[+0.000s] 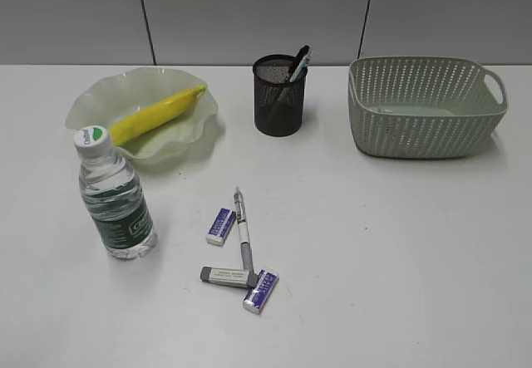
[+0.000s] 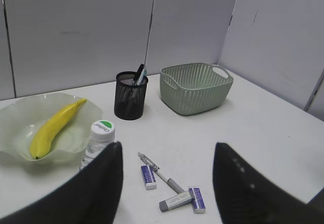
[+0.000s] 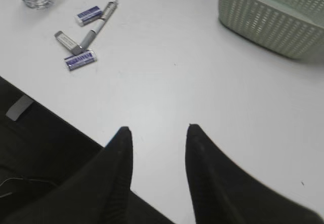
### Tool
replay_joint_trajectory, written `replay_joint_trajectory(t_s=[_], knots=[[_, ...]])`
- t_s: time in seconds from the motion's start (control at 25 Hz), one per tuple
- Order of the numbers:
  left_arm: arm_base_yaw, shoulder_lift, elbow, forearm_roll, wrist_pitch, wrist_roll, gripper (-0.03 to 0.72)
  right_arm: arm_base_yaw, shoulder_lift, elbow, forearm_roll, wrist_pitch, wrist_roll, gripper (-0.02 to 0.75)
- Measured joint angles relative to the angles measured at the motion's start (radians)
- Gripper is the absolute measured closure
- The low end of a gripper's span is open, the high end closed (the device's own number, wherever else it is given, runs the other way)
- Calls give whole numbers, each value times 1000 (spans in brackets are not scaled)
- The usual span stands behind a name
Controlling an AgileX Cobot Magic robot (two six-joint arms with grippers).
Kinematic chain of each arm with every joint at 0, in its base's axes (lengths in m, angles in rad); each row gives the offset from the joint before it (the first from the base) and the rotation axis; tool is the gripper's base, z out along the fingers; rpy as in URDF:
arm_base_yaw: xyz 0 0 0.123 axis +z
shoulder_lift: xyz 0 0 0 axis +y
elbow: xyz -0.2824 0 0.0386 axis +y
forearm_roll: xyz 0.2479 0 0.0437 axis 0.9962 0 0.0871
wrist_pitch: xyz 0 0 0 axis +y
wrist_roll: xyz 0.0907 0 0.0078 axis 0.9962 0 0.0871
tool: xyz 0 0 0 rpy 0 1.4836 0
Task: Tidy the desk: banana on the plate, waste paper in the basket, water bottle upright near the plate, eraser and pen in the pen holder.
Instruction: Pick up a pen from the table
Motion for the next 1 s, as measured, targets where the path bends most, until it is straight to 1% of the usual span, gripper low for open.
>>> replay_joint_trajectory(t_s=[0.12, 0.2, 0.36, 0.48, 0.6, 0.64, 0.72, 0.8, 0.88, 1.0], knots=[[0, -13, -11, -17, 12, 1, 274, 0, 268, -73, 98, -106, -91, 444], [-1, -7, -47, -28, 72, 1, 291, 0, 442, -149, 142, -134, -132, 444], [-1, -3, -133, -1, 269, 1, 323, 0, 774, -335, 166, -148, -154, 444], [-1, -3, -123, -8, 398, 1, 343, 8, 971, -471, 168, -152, -156, 444], [-1, -3, -108, -41, 423, 11, 349, 64, 1134, -593, 131, -152, -133, 444], [-1, -3, -107, -44, 424, 12, 350, 97, 1186, -634, 104, -151, -88, 444], [-1, -3, -107, -48, 424, 22, 350, 164, 1283, -710, 13, -127, 37, 444], [-1, -3, -107, -48, 424, 59, 351, 225, 1396, -798, -52, -67, 164, 444], [-1, -3, -107, -49, 424, 82, 351, 264, 1503, -882, -67, -1, 234, 440], [-1, -3, -107, -49, 424, 97, 351, 300, 1664, -1011, -44, 76, 275, 419]])
